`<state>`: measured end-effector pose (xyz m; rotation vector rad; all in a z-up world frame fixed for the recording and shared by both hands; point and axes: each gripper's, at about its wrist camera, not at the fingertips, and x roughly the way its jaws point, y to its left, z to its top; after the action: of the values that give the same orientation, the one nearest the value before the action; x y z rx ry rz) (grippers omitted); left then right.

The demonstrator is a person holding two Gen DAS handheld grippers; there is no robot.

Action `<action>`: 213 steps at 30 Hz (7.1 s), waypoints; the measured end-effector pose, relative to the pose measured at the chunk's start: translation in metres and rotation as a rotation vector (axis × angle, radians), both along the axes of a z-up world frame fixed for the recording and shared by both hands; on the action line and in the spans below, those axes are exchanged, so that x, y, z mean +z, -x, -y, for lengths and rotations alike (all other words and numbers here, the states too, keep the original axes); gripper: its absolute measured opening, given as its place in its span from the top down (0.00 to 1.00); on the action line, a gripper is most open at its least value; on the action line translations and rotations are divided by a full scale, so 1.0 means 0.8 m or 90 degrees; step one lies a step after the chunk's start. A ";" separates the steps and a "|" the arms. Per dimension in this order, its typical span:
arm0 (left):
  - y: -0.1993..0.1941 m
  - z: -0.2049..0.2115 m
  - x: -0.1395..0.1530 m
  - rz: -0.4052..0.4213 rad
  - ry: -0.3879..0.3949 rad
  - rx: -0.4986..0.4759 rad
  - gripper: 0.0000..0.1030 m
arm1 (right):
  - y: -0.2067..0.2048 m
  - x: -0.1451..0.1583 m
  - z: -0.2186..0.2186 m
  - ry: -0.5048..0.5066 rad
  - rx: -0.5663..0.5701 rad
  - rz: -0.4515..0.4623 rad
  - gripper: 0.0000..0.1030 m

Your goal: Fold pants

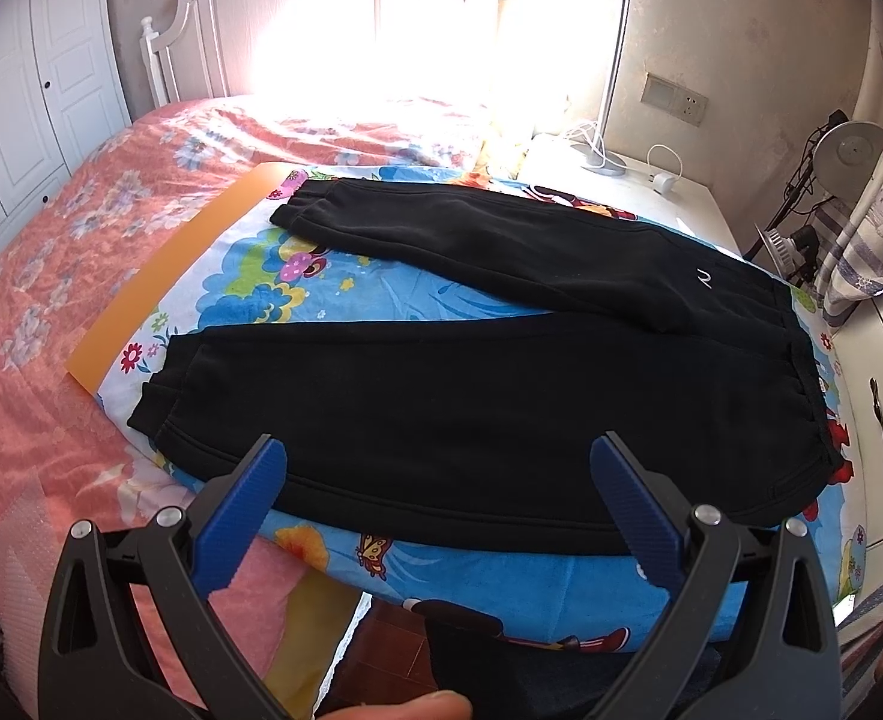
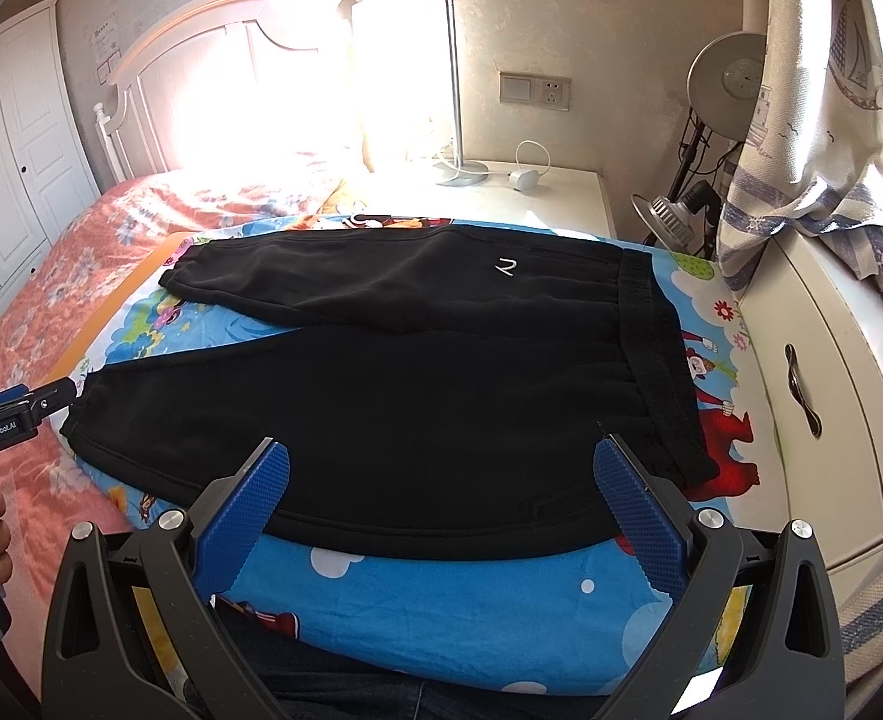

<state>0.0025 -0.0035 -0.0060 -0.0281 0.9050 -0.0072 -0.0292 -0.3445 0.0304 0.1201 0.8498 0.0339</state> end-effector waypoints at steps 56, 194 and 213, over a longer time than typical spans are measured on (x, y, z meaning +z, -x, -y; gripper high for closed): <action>-0.312 0.002 -0.118 -0.126 0.372 -0.033 0.03 | -0.295 -0.036 0.190 0.142 0.309 0.010 0.94; -0.172 -0.243 -0.093 0.049 0.287 0.262 0.92 | -0.072 -0.216 -0.073 0.091 0.112 -0.056 0.16; -0.067 -0.399 -0.261 -0.001 0.579 0.369 0.85 | -0.076 -0.218 -0.077 0.097 0.110 -0.062 0.16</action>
<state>0.0560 0.3157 -0.2150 -1.1326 0.8047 0.1216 0.0319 -0.2831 -0.1441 -0.0960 0.9546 0.1253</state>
